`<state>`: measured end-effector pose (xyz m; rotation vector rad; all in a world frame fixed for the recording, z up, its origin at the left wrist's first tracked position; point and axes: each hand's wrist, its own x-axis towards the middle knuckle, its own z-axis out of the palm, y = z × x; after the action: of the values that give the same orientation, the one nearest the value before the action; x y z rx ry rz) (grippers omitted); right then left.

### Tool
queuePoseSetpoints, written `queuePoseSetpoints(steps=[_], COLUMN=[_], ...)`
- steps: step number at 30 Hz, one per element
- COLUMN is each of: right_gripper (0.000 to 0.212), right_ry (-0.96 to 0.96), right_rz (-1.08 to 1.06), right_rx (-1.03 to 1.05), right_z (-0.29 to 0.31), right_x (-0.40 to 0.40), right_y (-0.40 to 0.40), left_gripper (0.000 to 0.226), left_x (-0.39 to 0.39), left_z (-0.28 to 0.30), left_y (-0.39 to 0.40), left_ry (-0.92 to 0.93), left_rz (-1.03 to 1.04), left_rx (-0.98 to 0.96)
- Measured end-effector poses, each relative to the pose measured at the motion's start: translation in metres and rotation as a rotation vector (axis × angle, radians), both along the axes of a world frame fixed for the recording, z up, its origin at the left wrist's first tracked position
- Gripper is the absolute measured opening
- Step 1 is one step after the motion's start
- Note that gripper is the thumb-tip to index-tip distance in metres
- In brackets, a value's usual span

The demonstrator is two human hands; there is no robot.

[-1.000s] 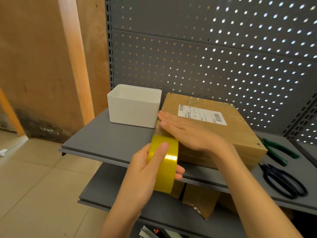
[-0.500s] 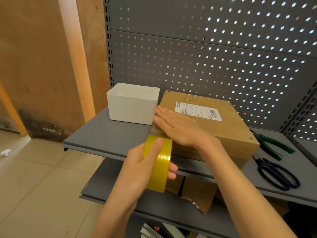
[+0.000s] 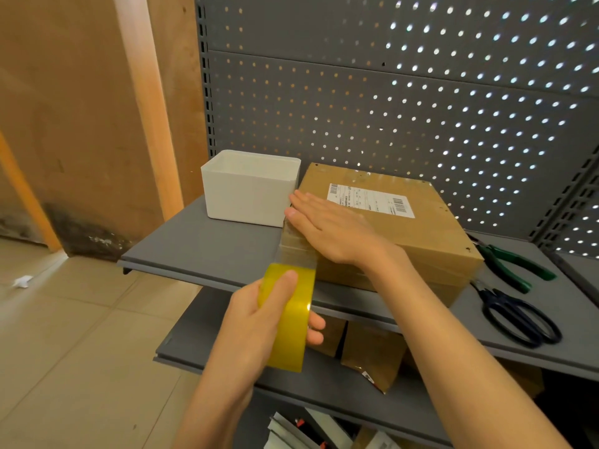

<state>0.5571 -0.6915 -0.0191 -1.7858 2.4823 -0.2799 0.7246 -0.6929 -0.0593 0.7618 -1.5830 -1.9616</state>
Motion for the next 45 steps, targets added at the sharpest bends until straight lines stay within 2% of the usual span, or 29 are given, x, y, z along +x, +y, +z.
queuePoseSetpoints(steps=[3, 9, 16, 22, 36, 45], right_gripper=[0.061, 0.063, 0.062, 0.062, 0.058, 0.058], right_ry=[0.047, 0.102, 0.119, 0.122, 0.106, 0.109], right_rz=[-0.008, 0.017, 0.046, 0.068, -0.028, -0.081], right_rx=[-0.043, -0.083, -0.087, -0.093, -0.088, -0.077], right_z=[-0.002, -0.005, -0.008, -0.01, -0.007, -0.007], right_x=[0.002, 0.002, -0.003, -0.004, 0.004, 0.008], right_y=[0.001, 0.002, -0.001, -0.001, 0.0, 0.001], left_gripper=[0.044, 0.036, 0.036, 0.041, 0.025, 0.019], left_x=[-0.002, 0.005, -0.001, -0.002, -0.001, 0.002], left_z=[0.0, -0.004, -0.003, -0.003, 0.003, 0.004], left_y=[-0.002, 0.012, 0.015, 0.018, 0.017, 0.014], left_ry=[0.009, 0.053, -0.087, -0.109, -0.039, -0.038], left_rz=[-0.001, 0.106, 0.214, 0.292, 0.203, 0.138], left_rx=[0.017, -0.032, -0.033, -0.037, 0.063, 0.054])
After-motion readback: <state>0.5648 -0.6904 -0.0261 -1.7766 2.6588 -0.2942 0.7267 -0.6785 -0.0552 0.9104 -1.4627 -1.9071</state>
